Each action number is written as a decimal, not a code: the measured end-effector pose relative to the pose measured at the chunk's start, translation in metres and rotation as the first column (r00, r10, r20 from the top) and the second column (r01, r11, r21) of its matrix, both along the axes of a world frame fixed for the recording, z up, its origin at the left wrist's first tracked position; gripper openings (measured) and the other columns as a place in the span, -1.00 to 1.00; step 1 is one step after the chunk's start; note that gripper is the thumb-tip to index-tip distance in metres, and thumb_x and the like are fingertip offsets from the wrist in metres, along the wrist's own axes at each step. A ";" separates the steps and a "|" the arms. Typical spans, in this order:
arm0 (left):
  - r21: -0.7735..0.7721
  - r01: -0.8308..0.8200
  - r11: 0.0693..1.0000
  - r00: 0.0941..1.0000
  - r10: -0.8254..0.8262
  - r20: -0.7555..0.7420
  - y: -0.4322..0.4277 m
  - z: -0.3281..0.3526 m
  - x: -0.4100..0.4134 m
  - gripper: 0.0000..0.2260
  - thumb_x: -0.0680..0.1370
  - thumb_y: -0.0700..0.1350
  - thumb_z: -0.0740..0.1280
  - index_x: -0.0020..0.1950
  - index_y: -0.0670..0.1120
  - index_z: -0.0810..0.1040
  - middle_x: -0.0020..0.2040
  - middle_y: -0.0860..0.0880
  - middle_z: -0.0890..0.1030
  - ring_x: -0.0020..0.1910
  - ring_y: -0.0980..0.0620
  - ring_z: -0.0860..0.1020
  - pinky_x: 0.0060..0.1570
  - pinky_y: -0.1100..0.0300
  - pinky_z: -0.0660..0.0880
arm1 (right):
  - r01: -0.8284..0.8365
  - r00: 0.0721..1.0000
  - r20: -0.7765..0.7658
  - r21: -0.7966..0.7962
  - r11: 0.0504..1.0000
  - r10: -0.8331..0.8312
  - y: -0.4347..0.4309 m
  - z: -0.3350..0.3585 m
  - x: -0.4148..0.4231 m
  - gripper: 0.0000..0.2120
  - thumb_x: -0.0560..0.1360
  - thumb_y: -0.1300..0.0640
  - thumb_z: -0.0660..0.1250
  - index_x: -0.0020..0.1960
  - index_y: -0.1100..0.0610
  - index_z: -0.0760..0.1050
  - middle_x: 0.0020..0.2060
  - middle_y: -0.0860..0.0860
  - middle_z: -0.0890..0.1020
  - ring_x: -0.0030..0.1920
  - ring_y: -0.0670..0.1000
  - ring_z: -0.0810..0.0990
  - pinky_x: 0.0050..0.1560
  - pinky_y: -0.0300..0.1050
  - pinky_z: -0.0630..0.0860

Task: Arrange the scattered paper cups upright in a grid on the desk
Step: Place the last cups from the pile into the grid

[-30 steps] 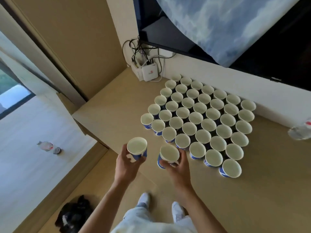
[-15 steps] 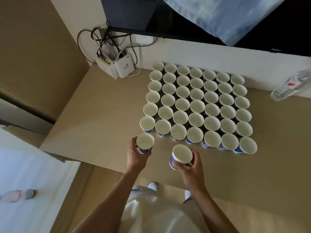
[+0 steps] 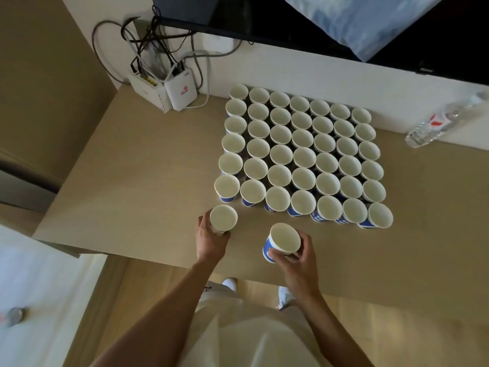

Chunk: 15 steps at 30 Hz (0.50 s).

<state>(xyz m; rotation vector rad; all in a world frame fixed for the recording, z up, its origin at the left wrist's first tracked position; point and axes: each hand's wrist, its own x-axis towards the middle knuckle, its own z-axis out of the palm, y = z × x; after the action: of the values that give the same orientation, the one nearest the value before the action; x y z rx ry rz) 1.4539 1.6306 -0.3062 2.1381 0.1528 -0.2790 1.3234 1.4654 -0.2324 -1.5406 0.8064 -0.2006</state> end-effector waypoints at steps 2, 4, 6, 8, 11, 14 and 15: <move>-0.003 0.003 1.000 1.000 -0.003 0.020 0.000 -0.002 0.001 -0.40 0.32 -0.28 0.57 0.32 -0.12 0.48 0.14 -0.07 0.52 0.04 -0.12 0.54 -0.03 0.17 0.39 | -0.004 1.000 -0.005 0.001 1.000 0.004 0.001 -0.001 -0.003 -0.43 0.27 0.23 0.61 0.20 0.00 0.48 0.07 -0.06 0.65 0.09 -0.01 0.66 0.09 0.00 0.63; -0.011 0.003 1.000 1.000 -0.003 0.026 -0.002 -0.003 0.002 -0.42 0.34 -0.27 0.57 0.32 -0.13 0.48 0.14 -0.08 0.52 0.06 -0.14 0.55 -0.05 0.18 0.38 | 0.001 1.000 -0.010 -0.002 1.000 -0.001 0.001 0.000 -0.006 -0.44 0.30 0.28 0.60 0.21 -0.01 0.49 0.08 -0.07 0.64 0.10 -0.01 0.65 0.09 -0.02 0.63; -0.021 0.011 1.000 0.999 -0.010 0.031 -0.004 -0.003 0.003 -0.43 0.36 -0.28 0.55 0.33 -0.13 0.47 0.15 -0.09 0.51 0.04 -0.15 0.55 -0.05 0.18 0.37 | 0.006 1.000 -0.020 -0.009 1.000 -0.006 0.002 0.002 -0.009 -0.43 0.26 0.18 0.61 0.20 -0.02 0.49 0.08 -0.07 0.64 0.10 -0.02 0.65 0.09 -0.02 0.63; -0.019 0.014 1.000 0.999 -0.013 0.033 -0.006 -0.004 0.004 -0.44 0.37 -0.28 0.54 0.33 -0.14 0.46 0.16 -0.11 0.51 0.05 -0.16 0.55 -0.04 0.17 0.37 | 0.006 1.000 -0.031 -0.013 1.000 -0.006 0.002 0.003 -0.011 -0.40 0.21 0.07 0.59 0.20 -0.03 0.49 0.09 -0.08 0.64 0.10 -0.02 0.65 0.09 -0.02 0.63; -0.010 0.009 1.000 0.999 -0.008 0.046 -0.009 -0.007 0.005 -0.46 0.38 -0.28 0.54 0.32 -0.16 0.46 0.12 -0.09 0.51 0.06 -0.19 0.55 -0.02 0.15 0.38 | 0.006 0.999 -0.043 -0.023 1.000 -0.007 0.002 0.001 -0.016 -0.42 0.22 0.09 0.59 0.20 -0.04 0.49 0.09 -0.09 0.64 0.10 -0.02 0.65 0.10 0.01 0.63; -0.015 0.000 1.000 0.998 0.001 0.060 -0.010 -0.010 0.006 -0.46 0.37 -0.31 0.53 0.31 -0.17 0.46 0.09 -0.08 0.50 0.10 -0.21 0.53 0.02 0.13 0.40 | 0.005 0.999 -0.053 -0.026 1.000 -0.006 0.002 0.000 -0.021 -0.42 0.22 0.09 0.59 0.19 -0.05 0.49 0.09 -0.10 0.63 0.10 -0.03 0.65 0.10 0.02 0.63; -0.014 -0.010 1.000 0.998 0.010 0.056 -0.011 -0.010 0.006 -0.46 0.37 -0.31 0.53 0.31 -0.18 0.46 0.11 -0.11 0.51 0.11 -0.21 0.52 0.03 0.13 0.40 | 0.005 0.999 -0.053 -0.028 1.000 -0.007 0.001 0.000 -0.022 -0.42 0.22 0.09 0.59 0.19 -0.05 0.49 0.09 -0.10 0.63 0.10 -0.03 0.65 0.10 0.01 0.63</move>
<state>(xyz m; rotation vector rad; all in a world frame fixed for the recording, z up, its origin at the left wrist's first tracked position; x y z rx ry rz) 1.4599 1.6200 -0.3162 2.1290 0.1289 -0.2135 1.3013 1.4665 -0.2323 -1.5754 0.8536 -0.1762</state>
